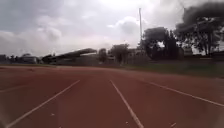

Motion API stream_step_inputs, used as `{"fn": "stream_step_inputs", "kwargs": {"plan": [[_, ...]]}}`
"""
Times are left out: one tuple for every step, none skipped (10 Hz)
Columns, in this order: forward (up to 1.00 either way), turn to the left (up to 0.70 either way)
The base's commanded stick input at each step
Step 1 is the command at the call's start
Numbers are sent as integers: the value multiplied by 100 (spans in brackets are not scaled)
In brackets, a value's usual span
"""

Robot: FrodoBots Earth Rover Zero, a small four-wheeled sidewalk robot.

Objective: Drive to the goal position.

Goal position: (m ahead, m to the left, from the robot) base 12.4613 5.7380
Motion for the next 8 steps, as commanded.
{"fn": "stream_step_inputs", "kwargs": {"plan": [[45,0],[45,0],[45,0],[45,0],[45,0],[45,0],[45,0],[45,0]]}}
